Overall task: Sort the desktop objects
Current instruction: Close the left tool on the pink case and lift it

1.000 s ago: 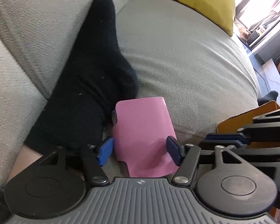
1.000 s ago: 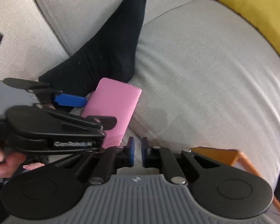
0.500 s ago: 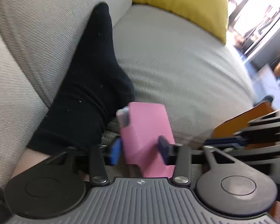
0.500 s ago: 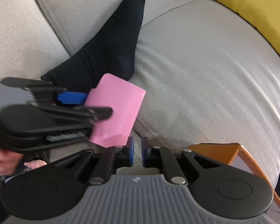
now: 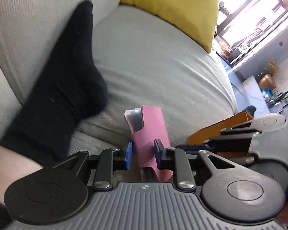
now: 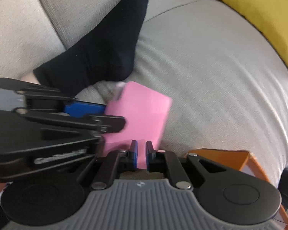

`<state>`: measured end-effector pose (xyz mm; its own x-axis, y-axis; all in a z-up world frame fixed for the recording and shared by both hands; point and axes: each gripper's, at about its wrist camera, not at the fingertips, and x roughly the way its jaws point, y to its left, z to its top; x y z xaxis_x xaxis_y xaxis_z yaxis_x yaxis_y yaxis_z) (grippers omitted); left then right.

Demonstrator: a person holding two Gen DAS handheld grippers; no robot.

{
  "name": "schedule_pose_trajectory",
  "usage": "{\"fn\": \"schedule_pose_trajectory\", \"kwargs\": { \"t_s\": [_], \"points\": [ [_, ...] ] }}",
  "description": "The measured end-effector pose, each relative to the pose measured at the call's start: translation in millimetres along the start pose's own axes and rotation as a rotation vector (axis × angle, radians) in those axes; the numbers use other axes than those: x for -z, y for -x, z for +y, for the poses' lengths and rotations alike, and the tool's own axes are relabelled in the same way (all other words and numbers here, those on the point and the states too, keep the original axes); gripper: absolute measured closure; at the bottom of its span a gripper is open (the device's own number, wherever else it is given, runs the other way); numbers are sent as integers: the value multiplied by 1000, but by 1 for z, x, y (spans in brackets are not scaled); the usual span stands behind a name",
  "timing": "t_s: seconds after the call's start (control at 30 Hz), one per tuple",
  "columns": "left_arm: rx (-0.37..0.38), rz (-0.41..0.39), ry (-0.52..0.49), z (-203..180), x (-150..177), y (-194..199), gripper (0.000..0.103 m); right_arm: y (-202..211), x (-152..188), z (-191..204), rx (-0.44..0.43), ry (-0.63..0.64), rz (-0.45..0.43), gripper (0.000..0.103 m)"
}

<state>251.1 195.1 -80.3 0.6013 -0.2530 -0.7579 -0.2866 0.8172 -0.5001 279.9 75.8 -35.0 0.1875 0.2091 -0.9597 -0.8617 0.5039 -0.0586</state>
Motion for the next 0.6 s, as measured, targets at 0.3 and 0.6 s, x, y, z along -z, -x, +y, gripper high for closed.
{"fn": "schedule_pose_trajectory", "kwargs": {
  "t_s": [0.3, 0.6],
  "points": [
    [26, 37, 86, 11, -2, -19, 73, 7, -1, 2, 67, 51, 2, 93],
    [12, 43, 128, 16, 0, -37, 46, -3, -4, 1, 147, 135, 6, 96]
  ]
}}
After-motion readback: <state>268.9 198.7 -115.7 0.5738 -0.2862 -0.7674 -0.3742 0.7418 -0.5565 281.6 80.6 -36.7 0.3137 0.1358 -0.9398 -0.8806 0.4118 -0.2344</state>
